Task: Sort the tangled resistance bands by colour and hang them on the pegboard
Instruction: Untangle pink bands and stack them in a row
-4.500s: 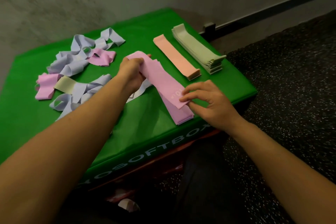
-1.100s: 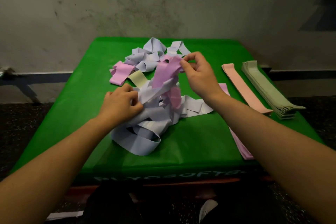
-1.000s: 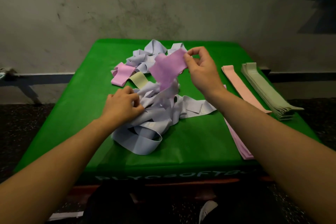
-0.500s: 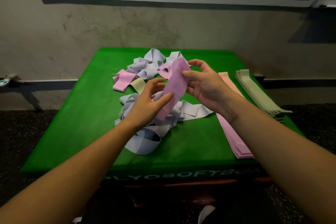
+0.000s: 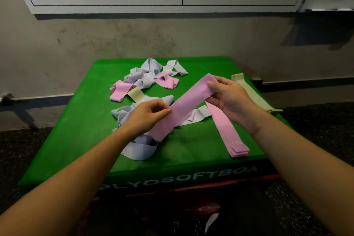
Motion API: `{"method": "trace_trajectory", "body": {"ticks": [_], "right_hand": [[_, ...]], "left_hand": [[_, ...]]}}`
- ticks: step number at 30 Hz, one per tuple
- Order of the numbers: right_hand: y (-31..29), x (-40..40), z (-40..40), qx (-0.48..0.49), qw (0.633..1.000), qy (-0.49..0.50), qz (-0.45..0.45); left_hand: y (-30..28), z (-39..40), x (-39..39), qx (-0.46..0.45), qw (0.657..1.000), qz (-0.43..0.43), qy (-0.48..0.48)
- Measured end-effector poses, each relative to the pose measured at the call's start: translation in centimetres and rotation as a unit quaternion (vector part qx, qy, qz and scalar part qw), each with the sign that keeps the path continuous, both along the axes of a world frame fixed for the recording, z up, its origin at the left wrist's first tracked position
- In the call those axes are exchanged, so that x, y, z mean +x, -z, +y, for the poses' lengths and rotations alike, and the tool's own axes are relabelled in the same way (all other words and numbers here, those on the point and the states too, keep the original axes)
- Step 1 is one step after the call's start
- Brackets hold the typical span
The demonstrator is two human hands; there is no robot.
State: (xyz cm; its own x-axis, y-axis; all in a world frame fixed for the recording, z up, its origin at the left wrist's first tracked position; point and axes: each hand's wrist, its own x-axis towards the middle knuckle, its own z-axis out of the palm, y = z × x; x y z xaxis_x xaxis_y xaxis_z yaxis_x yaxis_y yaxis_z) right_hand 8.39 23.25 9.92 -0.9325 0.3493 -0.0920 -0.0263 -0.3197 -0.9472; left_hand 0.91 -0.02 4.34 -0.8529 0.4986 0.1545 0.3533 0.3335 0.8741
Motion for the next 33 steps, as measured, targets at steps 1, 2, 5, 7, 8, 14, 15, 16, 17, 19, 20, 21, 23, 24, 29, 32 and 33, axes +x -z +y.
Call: {"method": "trace_trajectory", "body": {"ticks": [1,2,5,7,8,14,15,16,17,19,20,21,23,24,29,32,33], "right_hand": [[0.2,0.5,0.4,0.009,1.0,0.001,-0.005],[0.3,1.0,0.8,0.017,1.0,0.0,-0.01],[1.2,2.4,1.7,0.077,0.996,-0.016,-0.04],[2.0,3.4,1.9,0.157,0.986,-0.01,-0.062],[2.4,3.7,1.8,0.196,0.978,-0.005,-0.066],[3.9,5.3,0.9,0.282,0.953,-0.07,-0.081],[4.0,5.4,0.6,0.265,0.958,-0.08,-0.078],[3.9,5.6,0.2,0.244,0.963,-0.091,-0.075],[3.8,5.7,-0.2,0.227,0.966,-0.101,-0.072],[3.8,5.6,-0.9,0.213,0.967,-0.122,-0.066],[3.7,5.6,-1.2,0.211,0.966,-0.133,-0.061],[3.5,5.5,-1.6,0.207,0.966,-0.143,-0.054],[2.9,5.5,-2.2,0.196,0.968,-0.153,-0.031],[2.7,5.4,-2.5,0.189,0.97,-0.15,-0.018],[1.5,5.0,-3.1,0.208,0.972,-0.101,0.034],[1.2,4.9,-2.9,0.212,0.972,-0.097,0.04],[1.2,4.9,-3.0,0.208,0.972,-0.103,0.041]], "left_hand": [[0.0,0.0,0.2,-0.005,1.0,-0.007,-0.004],[-0.1,0.0,0.4,0.006,1.0,-0.023,-0.007],[-0.7,0.2,1.1,0.053,0.997,-0.049,-0.022],[-1.4,0.4,1.6,0.085,0.995,-0.055,-0.019],[-1.7,0.5,1.8,0.102,0.993,-0.061,-0.014],[-3.2,2.3,3.4,0.161,0.979,-0.125,0.025],[-3.3,2.6,3.7,0.171,0.975,-0.138,0.033],[-3.5,2.9,3.9,0.181,0.971,-0.153,0.04],[-3.6,3.3,4.2,0.19,0.966,-0.167,0.048],[-3.9,3.8,4.6,0.203,0.96,-0.183,0.061],[-4.0,4.0,4.8,0.204,0.959,-0.184,0.066],[-4.2,4.2,4.9,0.2,0.96,-0.184,0.072],[-4.4,4.3,5.1,0.189,0.96,-0.183,0.092],[-4.6,4.3,5.3,0.185,0.96,-0.185,0.103],[-4.8,4.3,5.5,0.189,0.956,-0.189,0.123],[-4.4,4.2,5.5,0.188,0.96,-0.177,0.104],[-4.2,4.2,5.6,0.19,0.96,-0.18,0.1]]}}
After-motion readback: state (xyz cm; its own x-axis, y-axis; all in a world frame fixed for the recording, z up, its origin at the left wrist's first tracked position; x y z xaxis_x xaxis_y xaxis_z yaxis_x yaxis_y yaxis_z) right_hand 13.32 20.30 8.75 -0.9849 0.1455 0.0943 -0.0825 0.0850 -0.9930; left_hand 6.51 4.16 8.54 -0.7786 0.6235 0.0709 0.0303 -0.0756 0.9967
